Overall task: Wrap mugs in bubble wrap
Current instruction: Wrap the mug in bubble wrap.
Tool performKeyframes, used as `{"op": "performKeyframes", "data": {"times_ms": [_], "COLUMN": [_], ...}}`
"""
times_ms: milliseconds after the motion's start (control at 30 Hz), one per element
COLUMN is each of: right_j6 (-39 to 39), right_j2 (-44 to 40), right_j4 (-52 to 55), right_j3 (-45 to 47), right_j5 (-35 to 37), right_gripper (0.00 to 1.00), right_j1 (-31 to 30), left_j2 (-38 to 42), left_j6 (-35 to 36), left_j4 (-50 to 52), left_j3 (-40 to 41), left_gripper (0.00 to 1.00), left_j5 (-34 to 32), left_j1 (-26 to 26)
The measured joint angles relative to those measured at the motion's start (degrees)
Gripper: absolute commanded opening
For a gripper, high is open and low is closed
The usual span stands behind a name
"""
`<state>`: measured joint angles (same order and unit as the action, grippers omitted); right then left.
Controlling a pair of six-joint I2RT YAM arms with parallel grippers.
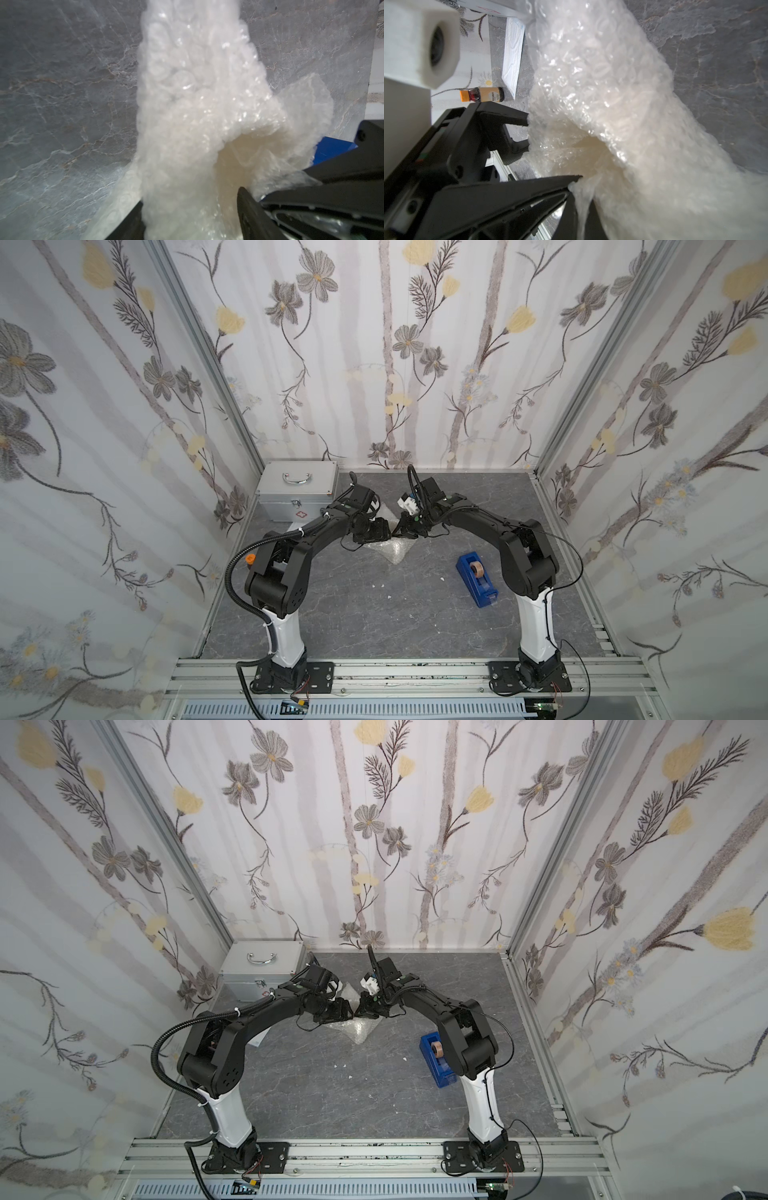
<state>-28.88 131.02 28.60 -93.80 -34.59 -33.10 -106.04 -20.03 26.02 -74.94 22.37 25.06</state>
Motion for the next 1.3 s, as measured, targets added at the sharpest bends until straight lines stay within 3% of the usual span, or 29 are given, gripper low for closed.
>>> {"op": "performKeyframes", "data": {"times_ms": [133, 233, 567, 833, 1300], "right_j6": [0.0, -0.02, 0.04, -0.11, -3.04], "right_j2": [1.25, 2.16, 3.19, 3.3, 0.85], "right_j4": [1.6, 0.66, 2.64, 3.72, -0.42], "right_j3": [-2.4, -4.17, -6.51, -7.69, -5.86], "right_j5": [0.92, 2.51, 8.57, 9.16, 11.28], "right_gripper": [0.2, 0.25, 0.31, 0.32, 0.41], "right_j1": [-0.07, -0.24, -0.5, -1.16, -1.9], "left_j2": [1.25, 2.4, 5.51, 2.91, -0.94], "left_j6": [-0.59, -0.63, -1.01, -1.18, -2.27], "left_j4": [-0.04, -0.83, -4.5, -4.68, -4.94], "left_j3": [1.03, 1.44, 3.82, 3.93, 2.49], "left_gripper": [0.65, 0.65, 0.67, 0.69, 0.69], "left_j5": [0.2, 4.59, 9.94, 7.67, 9.81], "left_j1": [-0.04, 0.13, 0.02, -0.87, -1.4]}}
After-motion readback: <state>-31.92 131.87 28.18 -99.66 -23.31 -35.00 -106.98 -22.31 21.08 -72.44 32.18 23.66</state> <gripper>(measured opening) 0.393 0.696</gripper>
